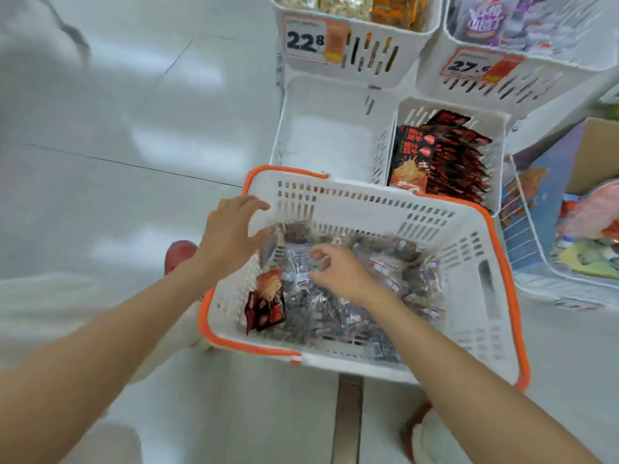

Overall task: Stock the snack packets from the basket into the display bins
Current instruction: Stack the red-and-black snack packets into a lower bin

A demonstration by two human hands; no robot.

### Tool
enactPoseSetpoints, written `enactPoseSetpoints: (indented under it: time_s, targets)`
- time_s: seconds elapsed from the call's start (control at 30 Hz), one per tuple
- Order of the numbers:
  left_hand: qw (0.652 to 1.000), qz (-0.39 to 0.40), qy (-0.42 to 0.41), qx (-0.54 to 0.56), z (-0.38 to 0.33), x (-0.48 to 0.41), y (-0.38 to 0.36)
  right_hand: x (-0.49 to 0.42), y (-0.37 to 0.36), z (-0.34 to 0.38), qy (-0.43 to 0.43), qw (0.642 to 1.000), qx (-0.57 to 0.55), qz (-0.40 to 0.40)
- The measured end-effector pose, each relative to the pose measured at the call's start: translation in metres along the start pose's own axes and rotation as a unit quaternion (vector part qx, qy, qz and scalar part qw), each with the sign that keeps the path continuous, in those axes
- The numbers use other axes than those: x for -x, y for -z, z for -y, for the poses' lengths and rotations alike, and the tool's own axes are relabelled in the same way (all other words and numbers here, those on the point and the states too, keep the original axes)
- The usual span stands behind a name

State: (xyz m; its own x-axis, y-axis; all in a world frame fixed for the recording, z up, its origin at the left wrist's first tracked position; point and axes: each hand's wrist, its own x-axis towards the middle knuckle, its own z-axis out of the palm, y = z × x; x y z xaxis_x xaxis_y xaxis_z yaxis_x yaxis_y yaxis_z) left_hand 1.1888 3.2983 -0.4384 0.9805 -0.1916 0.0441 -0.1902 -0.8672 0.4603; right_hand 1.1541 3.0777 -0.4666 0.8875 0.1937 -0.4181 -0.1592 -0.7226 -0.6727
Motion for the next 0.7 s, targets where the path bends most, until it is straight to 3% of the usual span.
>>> enactPoseSetpoints:
  time_s: [0.1,0.23,0.3,0.4,0.5,0.6,0.67,0.7]
  targets:
    - [0.999,0.009,0.029,0.017,0.026,0.022,0.000,-0.005,-0.041,0.005,-0.058,0.995,-0.028,0.070]
    - [0.997,0.002,0.038,0.065,0.034,0.026,-0.003,-0.022,-0.083,0.013,-0.125,0.977,-0.145,0.099]
    - [0.996,-0.001,0.033,0.079,0.036,0.026,-0.005,-0.031,-0.103,0.010,-0.128,0.983,-0.090,0.092]
    - [0.995,-0.001,0.021,0.097,0.038,0.022,-0.001,-0.034,-0.092,0.013,-0.089,0.996,-0.021,-0.001]
    - [0.995,0.051,-0.047,0.065,0.020,0.008,0.010,-0.026,-0.036,0.039,0.016,0.993,-0.027,-0.113]
    - [0.991,0.112,-0.063,0.032,0.000,-0.011,0.018,-0.017,0.014,0.065,0.068,0.967,-0.189,-0.156]
    - [0.995,0.086,-0.018,0.053,0.006,-0.018,0.025,-0.012,0.025,0.067,0.066,0.946,-0.261,-0.178]
    - [0.996,0.058,0.000,0.072,0.013,-0.019,0.029,-0.011,0.022,0.062,0.048,0.954,-0.238,-0.177]
